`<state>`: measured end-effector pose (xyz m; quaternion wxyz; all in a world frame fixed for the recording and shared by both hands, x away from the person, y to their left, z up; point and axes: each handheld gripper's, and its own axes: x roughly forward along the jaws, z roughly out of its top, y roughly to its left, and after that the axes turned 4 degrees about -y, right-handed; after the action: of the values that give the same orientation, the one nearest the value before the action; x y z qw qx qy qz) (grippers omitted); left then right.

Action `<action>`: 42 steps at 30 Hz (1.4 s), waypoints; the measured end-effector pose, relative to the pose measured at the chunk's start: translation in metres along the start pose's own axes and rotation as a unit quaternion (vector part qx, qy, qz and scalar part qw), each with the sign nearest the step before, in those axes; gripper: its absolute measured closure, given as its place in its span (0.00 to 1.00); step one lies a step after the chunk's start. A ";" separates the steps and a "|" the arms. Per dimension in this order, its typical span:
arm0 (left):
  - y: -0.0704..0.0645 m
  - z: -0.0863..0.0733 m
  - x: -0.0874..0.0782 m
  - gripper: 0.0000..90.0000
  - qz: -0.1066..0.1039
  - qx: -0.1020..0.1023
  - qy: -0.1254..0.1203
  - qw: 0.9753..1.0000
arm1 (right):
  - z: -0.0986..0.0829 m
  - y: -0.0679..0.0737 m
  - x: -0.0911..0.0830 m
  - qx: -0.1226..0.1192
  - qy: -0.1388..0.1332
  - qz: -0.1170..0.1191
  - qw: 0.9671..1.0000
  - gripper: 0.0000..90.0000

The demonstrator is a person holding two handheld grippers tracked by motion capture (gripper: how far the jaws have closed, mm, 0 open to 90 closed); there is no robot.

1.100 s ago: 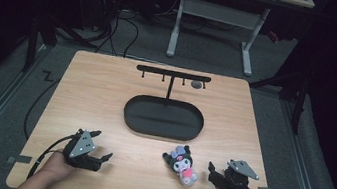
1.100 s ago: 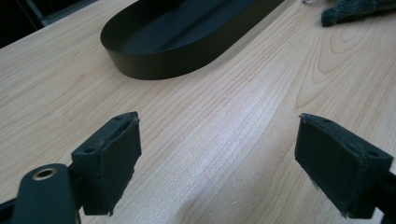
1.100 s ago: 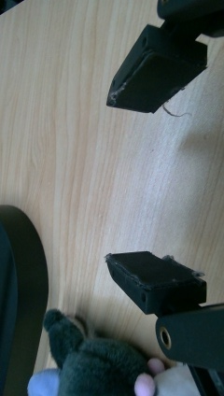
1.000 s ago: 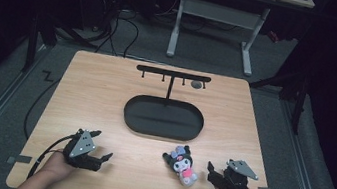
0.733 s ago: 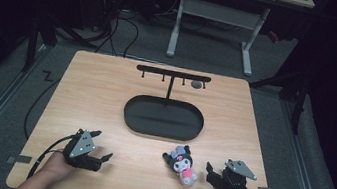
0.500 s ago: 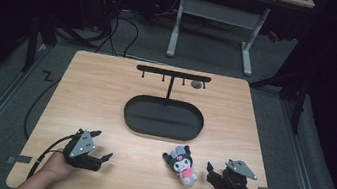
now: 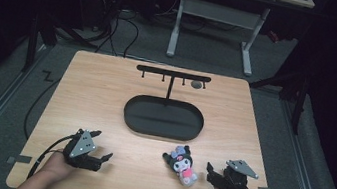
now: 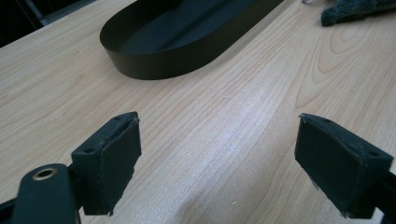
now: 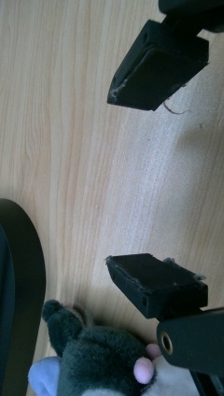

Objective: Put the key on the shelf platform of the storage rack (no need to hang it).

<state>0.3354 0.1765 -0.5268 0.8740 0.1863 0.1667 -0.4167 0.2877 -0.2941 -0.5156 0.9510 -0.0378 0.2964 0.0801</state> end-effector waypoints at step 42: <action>0.005 -0.002 -0.004 0.17 0.002 -0.029 -0.024 0.999 | 0.026 0.007 -0.009 -0.032 0.117 0.023 0.992 0.28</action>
<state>0.3371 0.1832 -0.5256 0.8836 0.1508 0.1578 -0.4141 0.2940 -0.2853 -0.4896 0.9062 -0.0700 0.4034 0.1063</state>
